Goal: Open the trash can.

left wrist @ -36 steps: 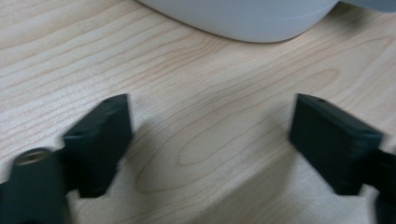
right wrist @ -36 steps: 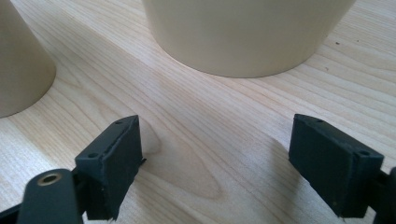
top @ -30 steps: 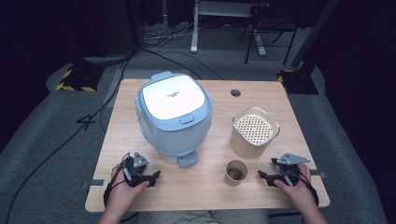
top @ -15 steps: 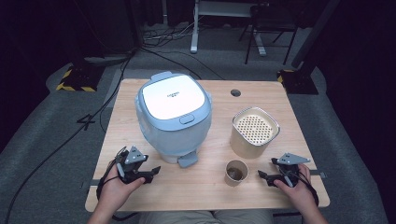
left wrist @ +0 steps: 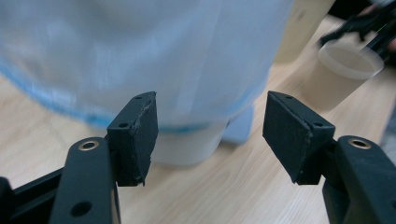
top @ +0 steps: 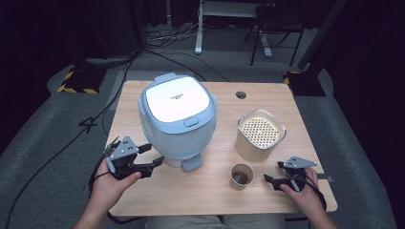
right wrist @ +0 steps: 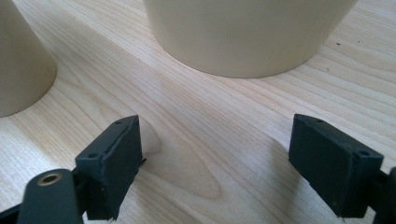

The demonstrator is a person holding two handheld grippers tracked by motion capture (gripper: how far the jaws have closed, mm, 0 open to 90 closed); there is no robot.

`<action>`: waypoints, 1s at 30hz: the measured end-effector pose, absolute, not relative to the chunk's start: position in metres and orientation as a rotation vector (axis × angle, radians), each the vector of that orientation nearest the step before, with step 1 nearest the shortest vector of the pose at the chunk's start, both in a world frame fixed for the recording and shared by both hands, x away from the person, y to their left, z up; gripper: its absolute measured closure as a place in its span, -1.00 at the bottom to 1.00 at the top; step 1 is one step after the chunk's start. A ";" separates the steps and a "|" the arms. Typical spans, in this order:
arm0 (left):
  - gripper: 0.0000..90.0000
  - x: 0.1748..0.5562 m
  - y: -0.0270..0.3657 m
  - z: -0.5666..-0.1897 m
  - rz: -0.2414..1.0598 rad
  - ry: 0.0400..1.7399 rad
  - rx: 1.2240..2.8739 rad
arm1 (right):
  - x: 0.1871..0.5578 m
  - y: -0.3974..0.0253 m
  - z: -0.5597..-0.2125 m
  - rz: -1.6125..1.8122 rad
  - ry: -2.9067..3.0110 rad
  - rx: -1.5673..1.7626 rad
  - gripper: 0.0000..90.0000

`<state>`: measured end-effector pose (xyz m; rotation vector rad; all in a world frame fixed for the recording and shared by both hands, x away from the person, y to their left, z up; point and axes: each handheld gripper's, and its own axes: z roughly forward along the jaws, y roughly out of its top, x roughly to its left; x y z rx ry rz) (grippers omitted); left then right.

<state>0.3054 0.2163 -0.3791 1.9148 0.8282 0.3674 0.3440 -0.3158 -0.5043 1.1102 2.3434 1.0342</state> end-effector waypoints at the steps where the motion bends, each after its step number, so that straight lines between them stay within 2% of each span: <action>1: -0.17 0.305 0.216 -0.379 0.367 0.828 1.915 | 0.344 -0.316 -0.504 1.034 2.343 1.110 -0.61; 7: -0.11 0.303 0.214 -0.359 0.343 0.740 1.873 | 0.344 -0.316 -0.504 1.034 2.343 1.110 -0.61; 8: -0.04 0.303 0.212 -0.354 0.342 0.716 1.874 | 0.344 -0.316 -0.504 1.034 2.343 1.110 -0.61; 15: 0.15 0.308 0.206 -0.338 0.298 0.615 1.863 | 0.344 -0.316 -0.504 1.036 2.344 1.110 -0.61; 23: 0.20 0.313 0.197 -0.320 0.211 0.487 1.838 | 0.344 -0.316 -0.504 1.034 2.343 1.110 -0.61; 30: 0.22 0.320 0.188 -0.303 0.197 0.433 1.830 | 0.344 -0.316 -0.504 1.037 2.346 1.107 -0.61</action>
